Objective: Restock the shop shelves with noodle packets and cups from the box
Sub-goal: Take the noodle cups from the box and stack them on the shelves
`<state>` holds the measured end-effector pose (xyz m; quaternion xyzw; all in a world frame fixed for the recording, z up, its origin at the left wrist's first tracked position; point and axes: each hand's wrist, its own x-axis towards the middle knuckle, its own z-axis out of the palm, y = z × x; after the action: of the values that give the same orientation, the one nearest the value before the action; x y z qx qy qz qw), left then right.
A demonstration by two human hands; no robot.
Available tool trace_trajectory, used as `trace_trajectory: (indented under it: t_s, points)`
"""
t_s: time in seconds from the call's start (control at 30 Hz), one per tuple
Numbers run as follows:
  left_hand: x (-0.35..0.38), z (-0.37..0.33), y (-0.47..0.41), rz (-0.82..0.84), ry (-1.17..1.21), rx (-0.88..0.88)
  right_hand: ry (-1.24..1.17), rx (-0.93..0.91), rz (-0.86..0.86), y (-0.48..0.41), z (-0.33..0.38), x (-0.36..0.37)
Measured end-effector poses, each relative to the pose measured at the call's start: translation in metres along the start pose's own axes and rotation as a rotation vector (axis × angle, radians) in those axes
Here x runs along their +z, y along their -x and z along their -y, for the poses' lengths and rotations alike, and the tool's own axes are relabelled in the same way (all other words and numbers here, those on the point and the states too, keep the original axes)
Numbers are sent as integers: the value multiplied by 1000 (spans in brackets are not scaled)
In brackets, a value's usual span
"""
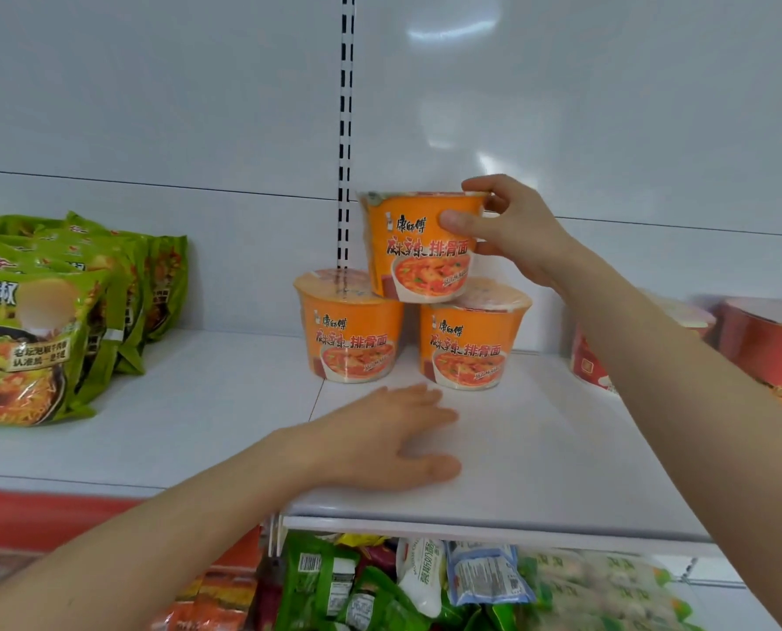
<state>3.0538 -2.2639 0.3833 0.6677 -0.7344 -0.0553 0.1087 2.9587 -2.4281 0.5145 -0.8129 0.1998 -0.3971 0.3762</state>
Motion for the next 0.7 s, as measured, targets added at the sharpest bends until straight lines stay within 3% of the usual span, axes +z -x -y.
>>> trace_trajectory:
  t_s: [0.13,0.7]
  points:
    - [7,3,2,145,36,-67,-39,15,-4,-5,-8,4]
    - [8,-1,4,148,-21,-72,75,-29,-55,-5,-8,17]
